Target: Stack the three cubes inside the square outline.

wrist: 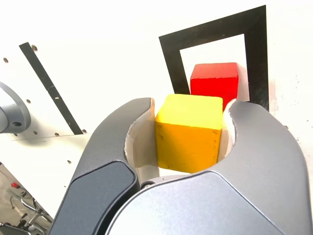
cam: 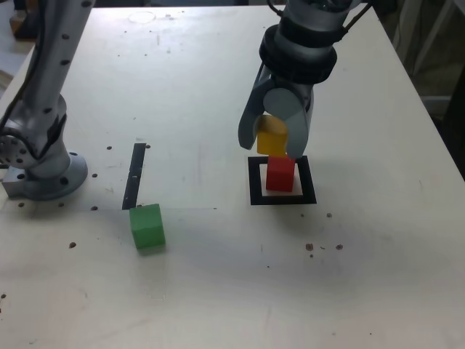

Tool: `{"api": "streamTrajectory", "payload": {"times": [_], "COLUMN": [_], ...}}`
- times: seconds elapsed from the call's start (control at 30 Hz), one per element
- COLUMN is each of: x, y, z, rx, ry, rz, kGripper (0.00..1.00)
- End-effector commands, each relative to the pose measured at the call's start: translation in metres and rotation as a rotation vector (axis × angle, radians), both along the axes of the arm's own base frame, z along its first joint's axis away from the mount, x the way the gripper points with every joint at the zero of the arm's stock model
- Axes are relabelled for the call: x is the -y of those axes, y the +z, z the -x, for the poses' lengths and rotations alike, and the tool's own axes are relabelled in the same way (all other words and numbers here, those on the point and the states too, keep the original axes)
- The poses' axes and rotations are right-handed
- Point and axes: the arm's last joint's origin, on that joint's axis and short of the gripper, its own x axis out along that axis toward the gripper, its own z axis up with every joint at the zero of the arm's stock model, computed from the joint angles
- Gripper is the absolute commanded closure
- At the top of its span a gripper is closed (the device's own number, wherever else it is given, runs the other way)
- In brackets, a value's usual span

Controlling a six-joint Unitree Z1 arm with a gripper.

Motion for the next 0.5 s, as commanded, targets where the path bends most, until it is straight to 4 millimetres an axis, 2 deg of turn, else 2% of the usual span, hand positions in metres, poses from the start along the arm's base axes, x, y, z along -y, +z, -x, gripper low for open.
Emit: {"api": "streamTrajectory", "payload": {"times": [0.0,0.2,0.47], "x": [0.000,0.001,0.002], "y": [-0.005,-0.016,-0.020], "z": [-0.003,-0.013,-0.016], "rx": [-0.010,-0.026,-0.037], "ry": [0.001,0.005,0.009], "rz": [-0.003,0.008,0.015], "kGripper": [0.66,0.66,0.53]}}
